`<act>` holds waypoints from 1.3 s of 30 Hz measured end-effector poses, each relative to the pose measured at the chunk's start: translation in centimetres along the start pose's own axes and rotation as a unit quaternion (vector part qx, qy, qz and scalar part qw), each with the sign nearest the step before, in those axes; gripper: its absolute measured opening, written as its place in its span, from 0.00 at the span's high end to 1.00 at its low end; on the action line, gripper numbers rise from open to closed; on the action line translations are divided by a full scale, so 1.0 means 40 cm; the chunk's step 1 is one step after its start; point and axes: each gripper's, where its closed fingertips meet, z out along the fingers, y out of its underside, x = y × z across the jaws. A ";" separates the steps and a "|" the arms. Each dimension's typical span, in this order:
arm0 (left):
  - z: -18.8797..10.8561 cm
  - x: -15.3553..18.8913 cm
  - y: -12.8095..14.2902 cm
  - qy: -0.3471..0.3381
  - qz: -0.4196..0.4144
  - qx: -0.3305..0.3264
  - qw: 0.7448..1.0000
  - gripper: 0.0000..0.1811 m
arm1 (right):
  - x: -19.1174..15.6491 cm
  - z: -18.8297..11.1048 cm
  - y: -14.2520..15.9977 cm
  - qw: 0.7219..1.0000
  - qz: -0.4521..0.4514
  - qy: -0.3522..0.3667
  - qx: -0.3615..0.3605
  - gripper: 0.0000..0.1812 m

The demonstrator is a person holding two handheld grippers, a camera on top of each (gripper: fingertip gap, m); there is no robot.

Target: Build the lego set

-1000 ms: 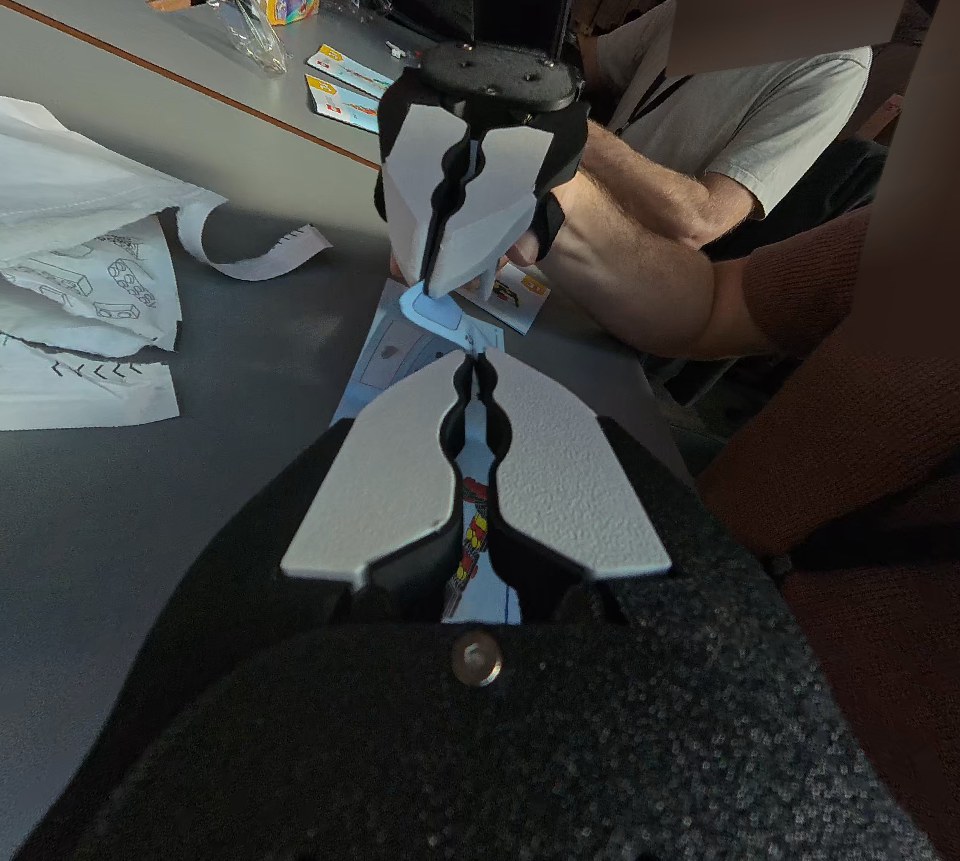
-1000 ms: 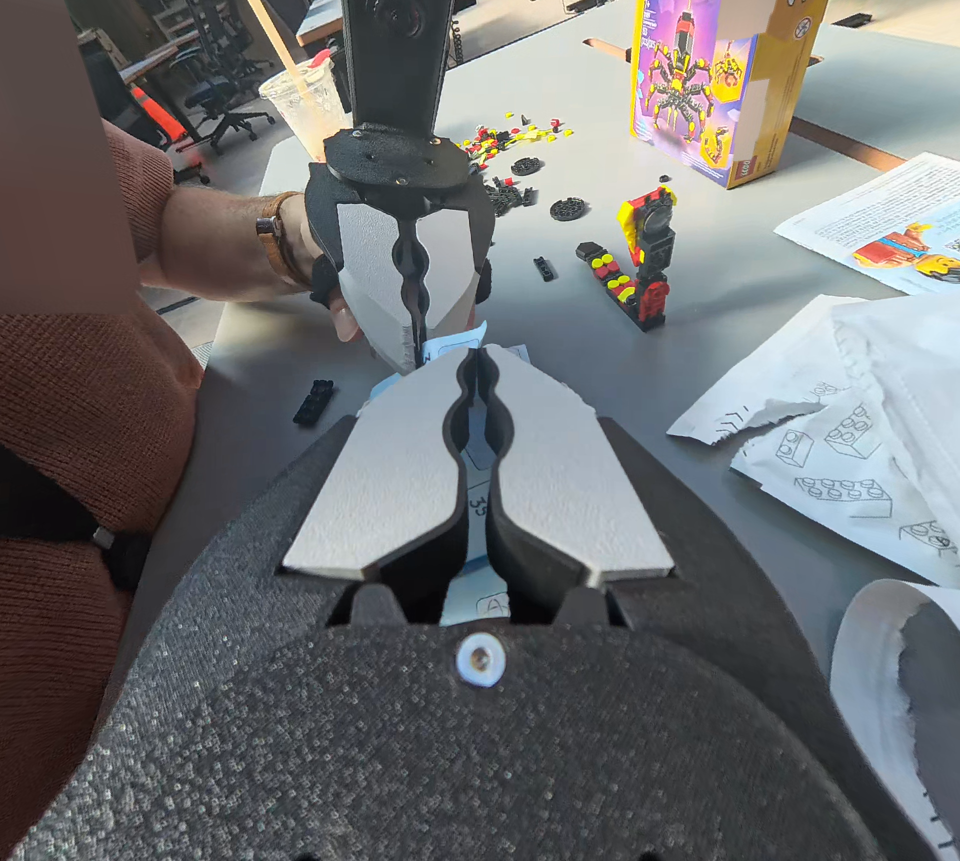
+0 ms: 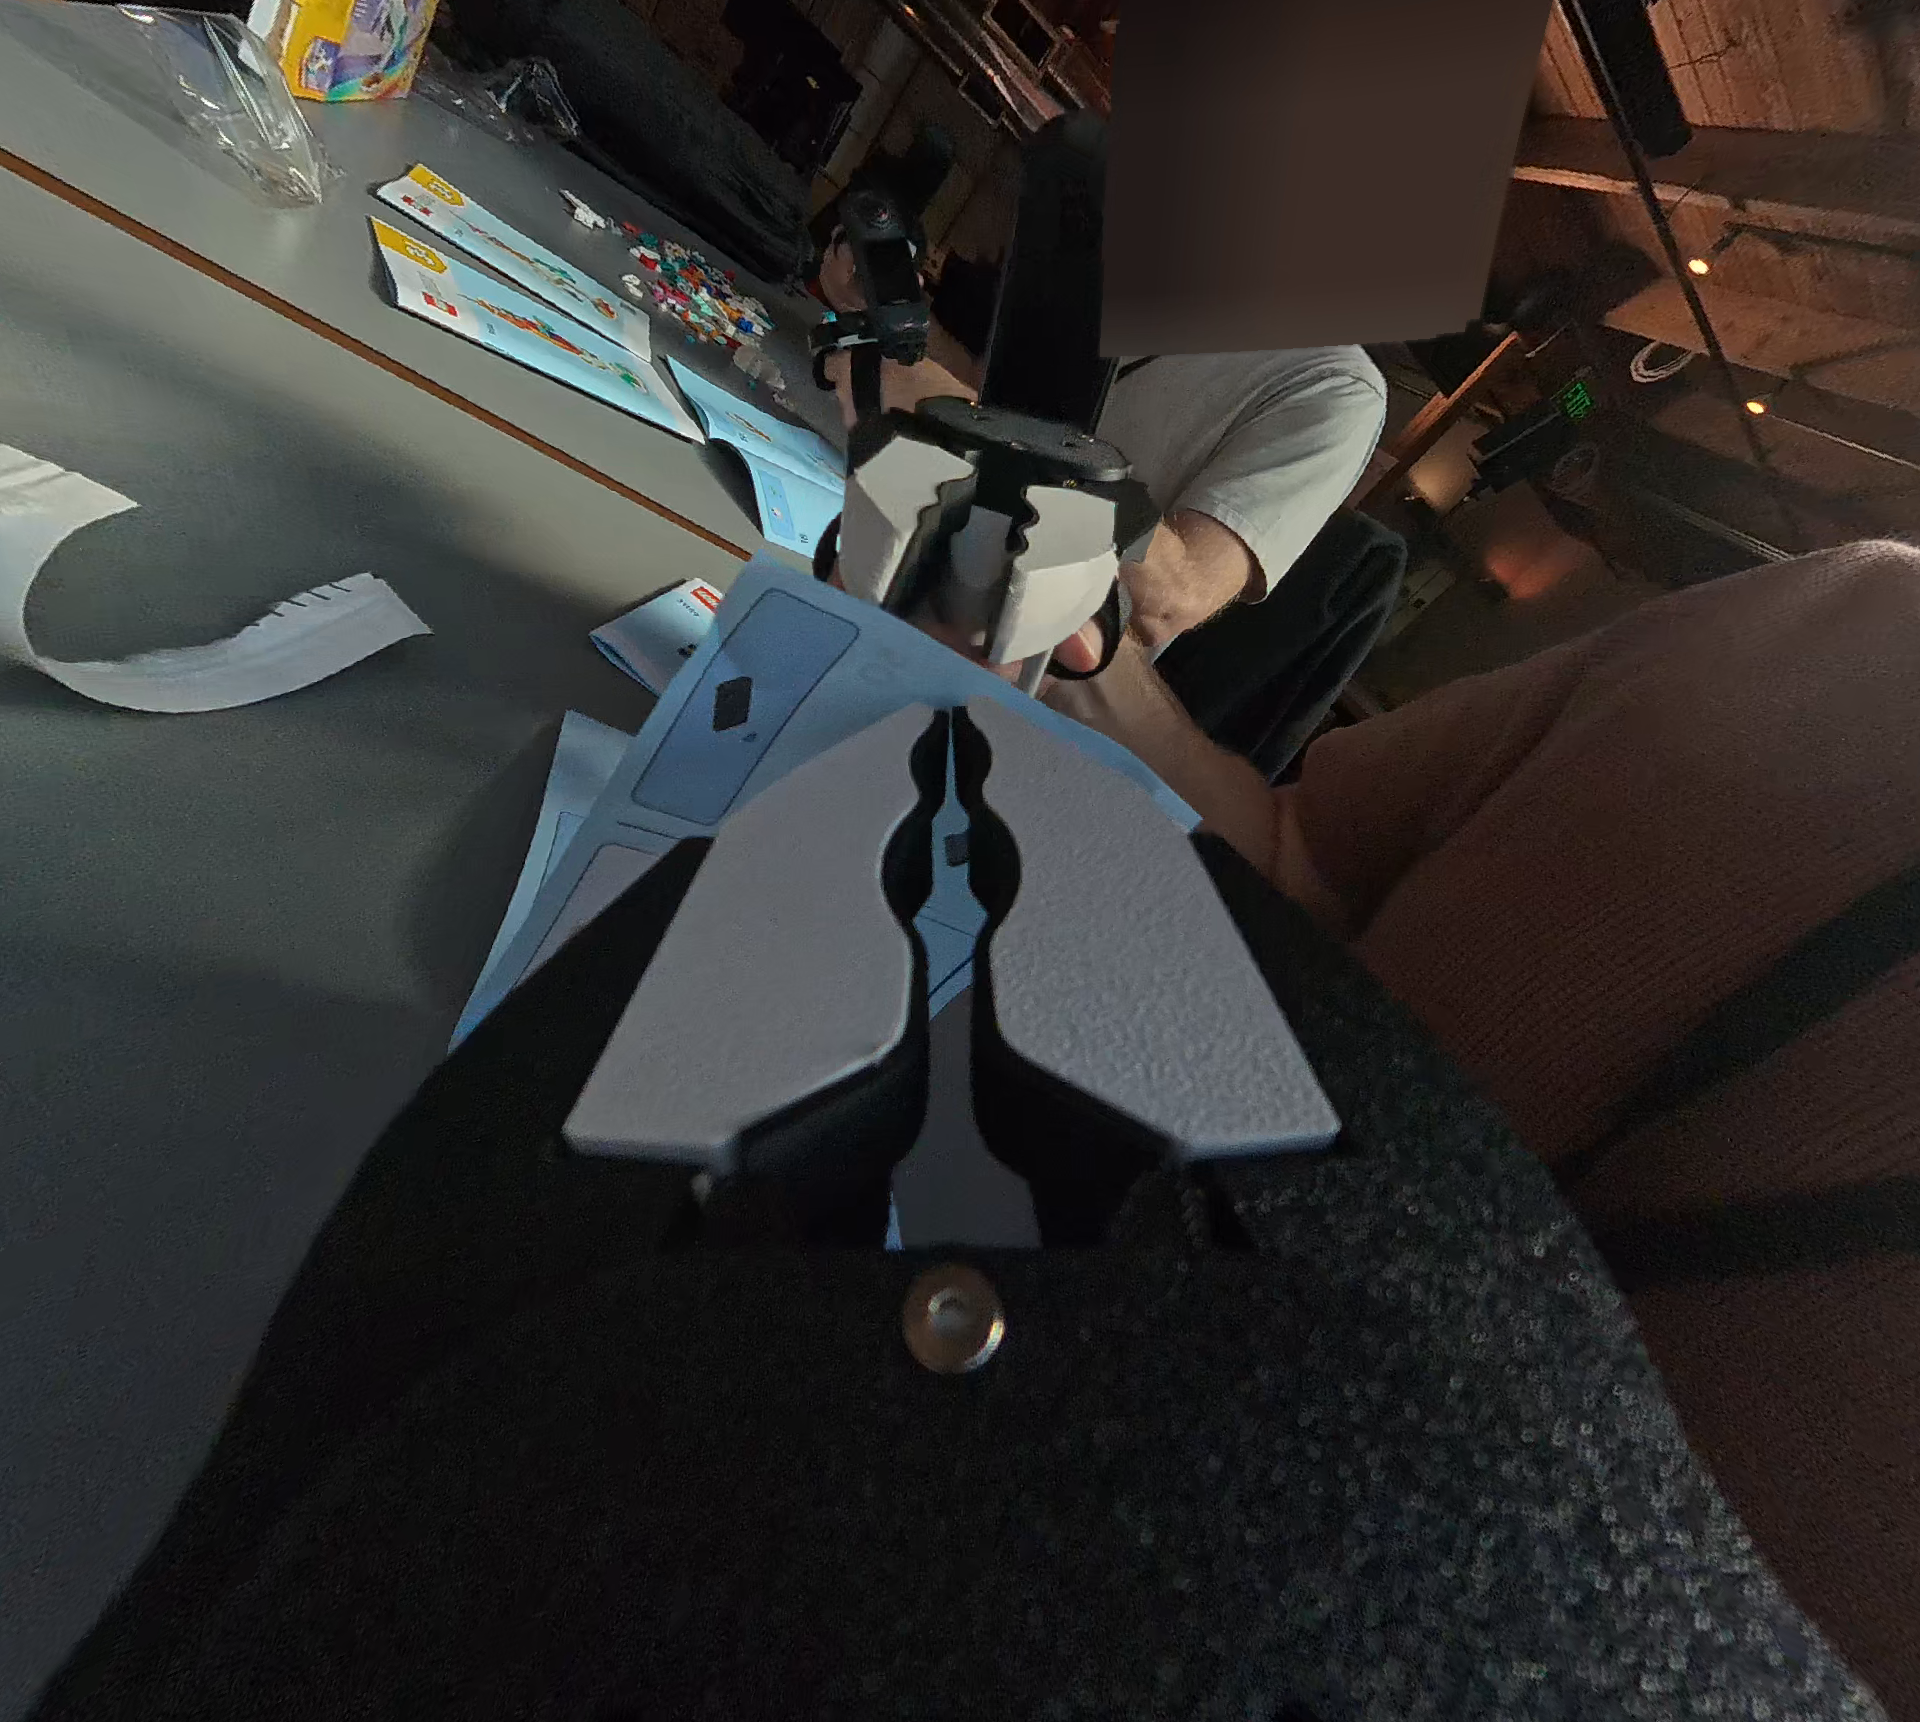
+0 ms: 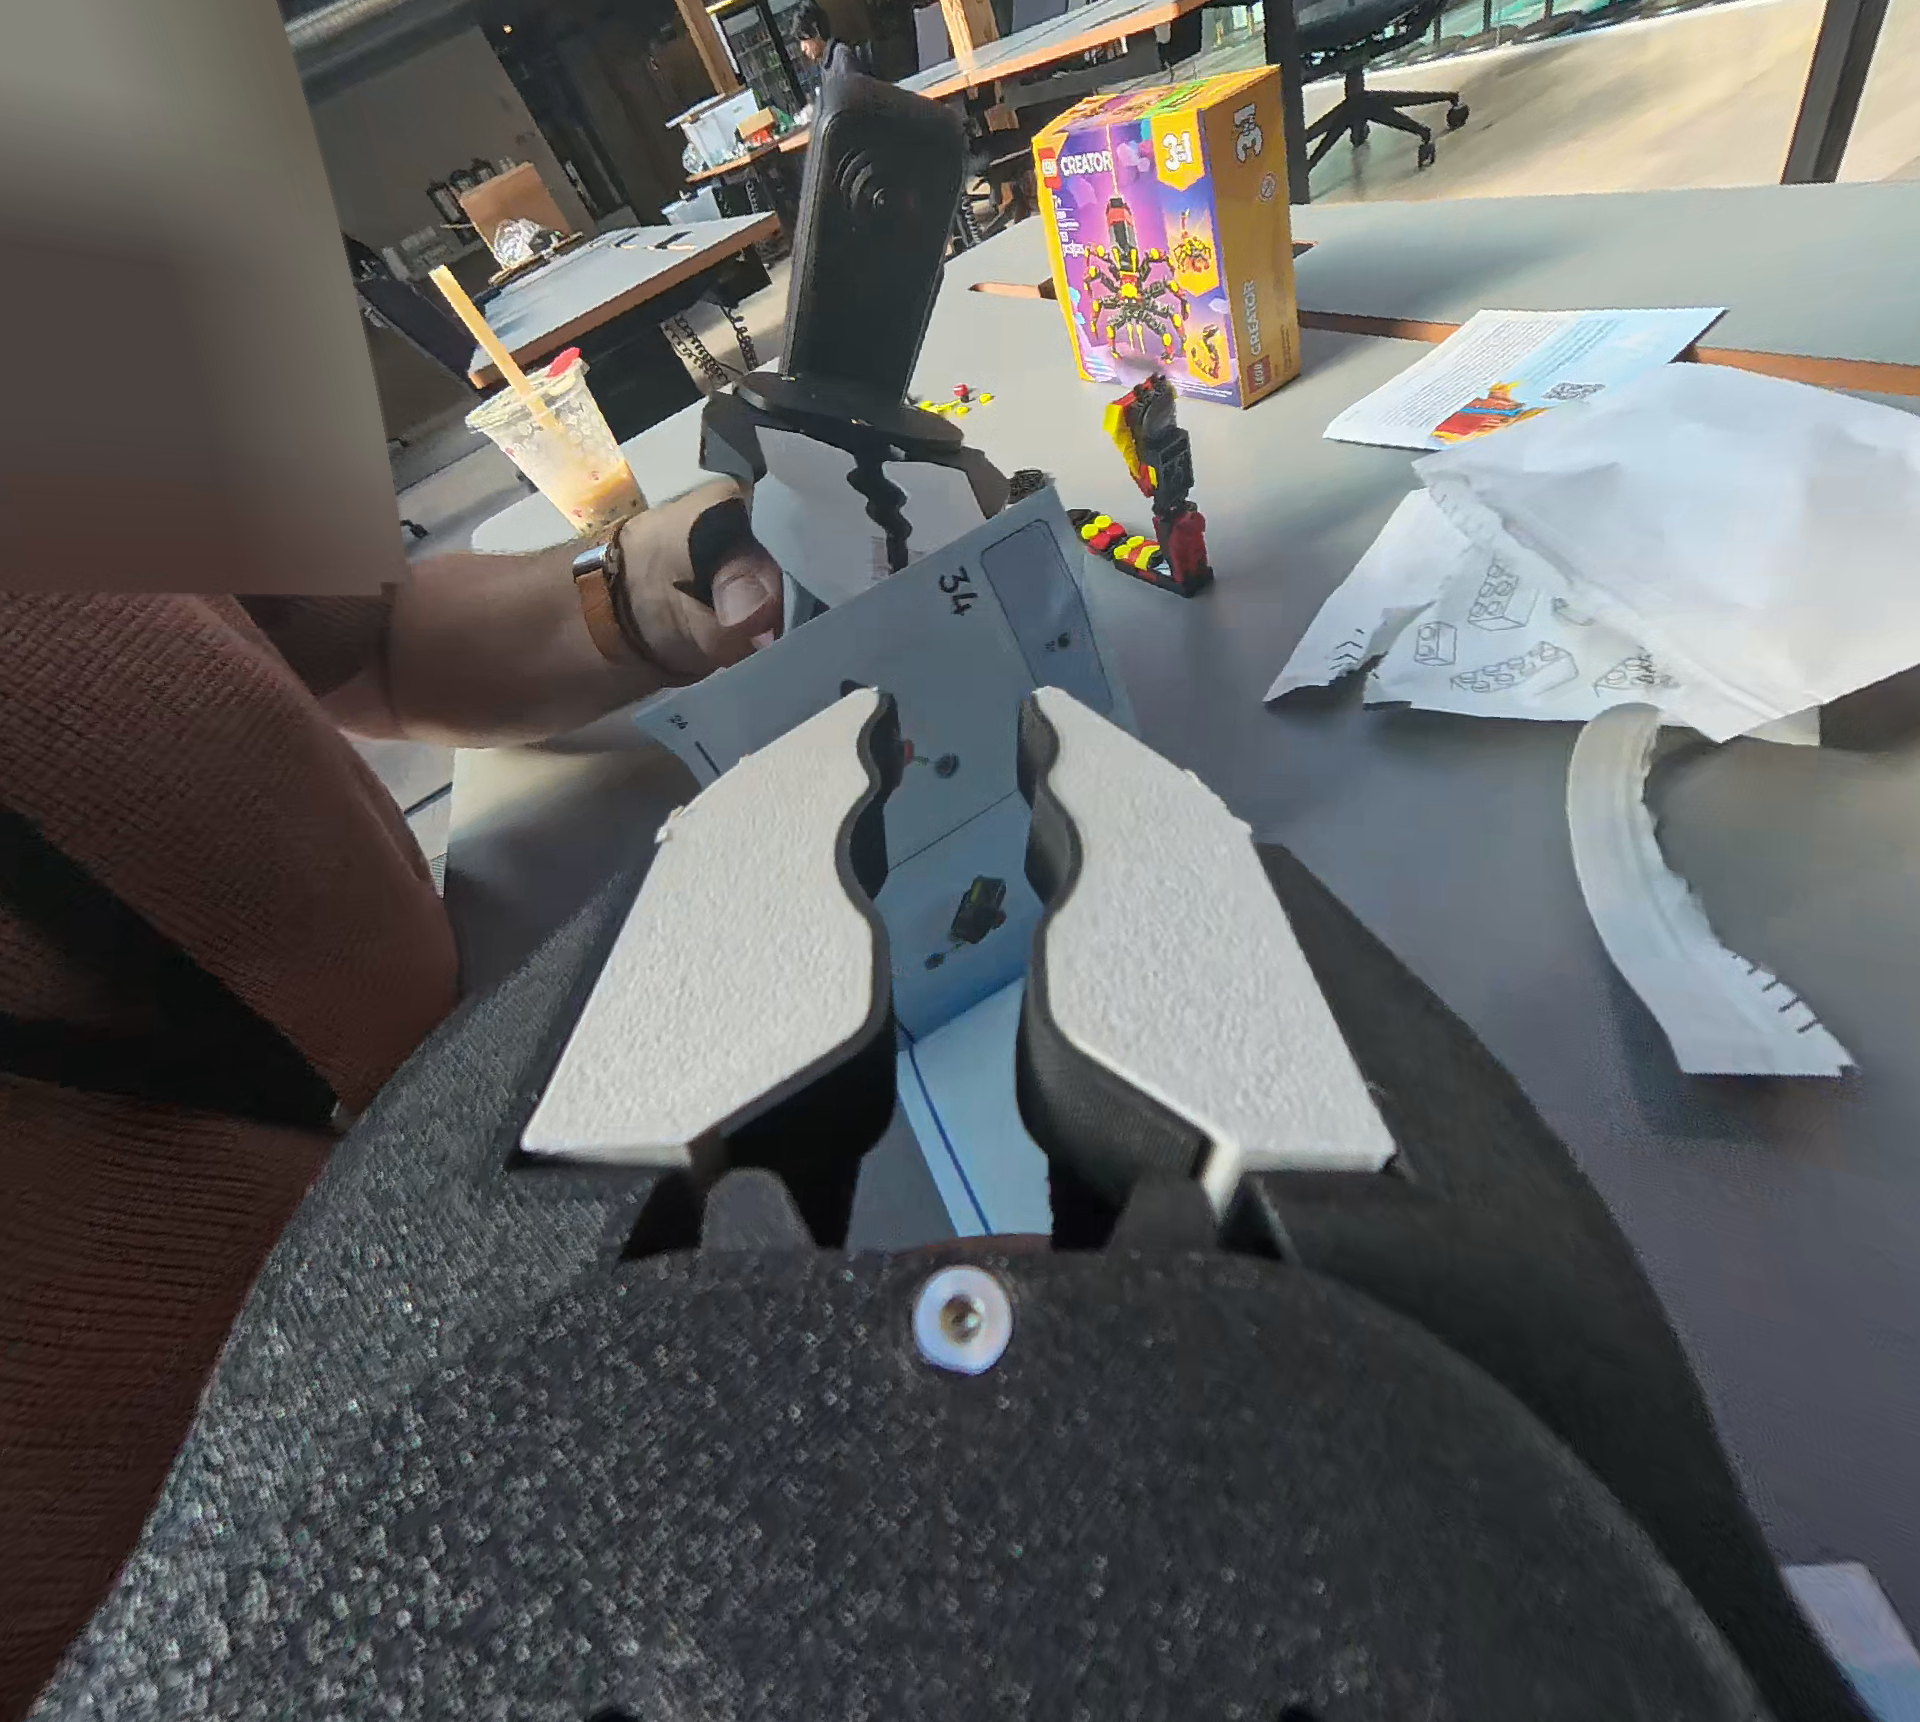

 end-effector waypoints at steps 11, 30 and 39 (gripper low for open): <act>0.034 0.008 -0.012 0.022 -0.072 0.009 0.997 0.93 | -0.047 0.030 0.007 0.999 -0.031 -0.037 -0.025 0.91; -0.009 0.044 -0.013 0.088 -0.114 0.043 0.989 1.00 | -0.052 0.062 0.013 0.995 -0.057 -0.067 -0.046 0.92; 0.015 0.044 -0.006 0.104 -0.119 0.039 0.987 1.00 | -0.048 0.052 0.019 0.996 -0.048 -0.069 -0.044 0.92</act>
